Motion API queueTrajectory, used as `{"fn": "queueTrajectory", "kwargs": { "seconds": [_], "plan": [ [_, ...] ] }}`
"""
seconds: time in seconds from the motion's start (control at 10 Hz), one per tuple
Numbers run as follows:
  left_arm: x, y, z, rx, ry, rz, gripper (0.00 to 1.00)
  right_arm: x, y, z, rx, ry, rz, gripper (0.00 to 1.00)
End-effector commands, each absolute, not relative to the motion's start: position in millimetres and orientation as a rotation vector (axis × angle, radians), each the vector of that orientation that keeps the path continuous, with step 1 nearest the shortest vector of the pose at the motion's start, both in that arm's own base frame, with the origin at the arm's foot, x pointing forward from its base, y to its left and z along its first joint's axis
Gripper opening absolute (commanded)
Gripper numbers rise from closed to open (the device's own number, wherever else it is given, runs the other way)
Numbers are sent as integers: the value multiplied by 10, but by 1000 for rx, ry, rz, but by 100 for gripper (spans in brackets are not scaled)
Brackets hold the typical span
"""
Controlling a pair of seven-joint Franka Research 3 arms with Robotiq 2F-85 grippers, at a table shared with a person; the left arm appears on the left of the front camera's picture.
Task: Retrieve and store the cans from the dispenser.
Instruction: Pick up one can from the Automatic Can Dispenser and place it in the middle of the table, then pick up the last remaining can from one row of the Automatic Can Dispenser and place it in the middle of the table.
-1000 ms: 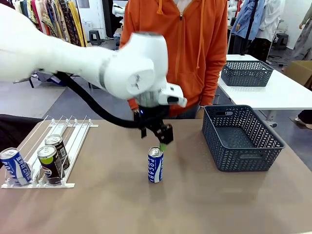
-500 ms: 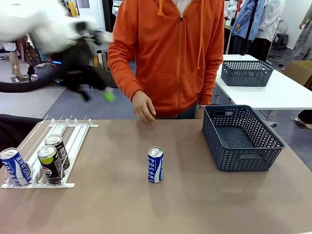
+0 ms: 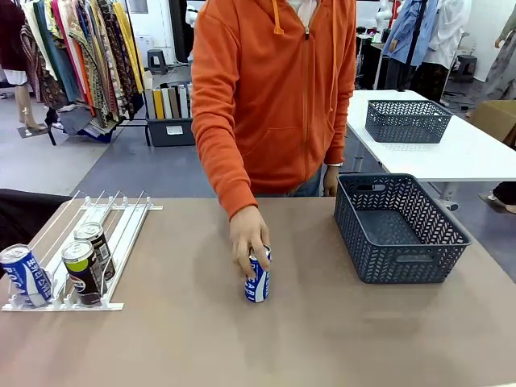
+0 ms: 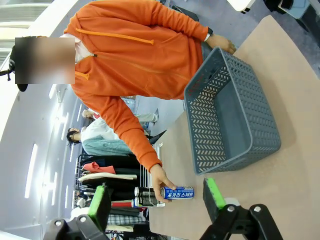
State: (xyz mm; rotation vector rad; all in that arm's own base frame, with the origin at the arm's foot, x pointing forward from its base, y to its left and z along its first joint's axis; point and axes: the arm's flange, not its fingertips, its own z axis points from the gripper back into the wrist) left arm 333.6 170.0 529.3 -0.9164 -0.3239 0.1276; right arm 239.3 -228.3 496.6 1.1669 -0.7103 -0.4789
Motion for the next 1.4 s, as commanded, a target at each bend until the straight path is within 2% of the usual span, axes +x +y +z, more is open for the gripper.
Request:
{"fn": "queueTrajectory", "kwargs": {
  "seconds": [0.0, 0.1, 0.2, 1.3],
  "plan": [
    [3430, 1822, 4947, -1158, -345, 176, 100, 2422, -2278, 4978, 1182, -745, -461, 100],
    [3414, 1820, 4861, -1162, -314, 201, 100, 2422, -2278, 4978, 1182, -745, -461, 100],
    [3295, 1913, 5059, -1037, -336, 179, 100, 2422, -2278, 4978, 1182, -745, -461, 100],
    [3295, 1913, 5059, -1037, -336, 179, 100, 2422, -2278, 4978, 1182, -745, -461, 100]
  ]
}}
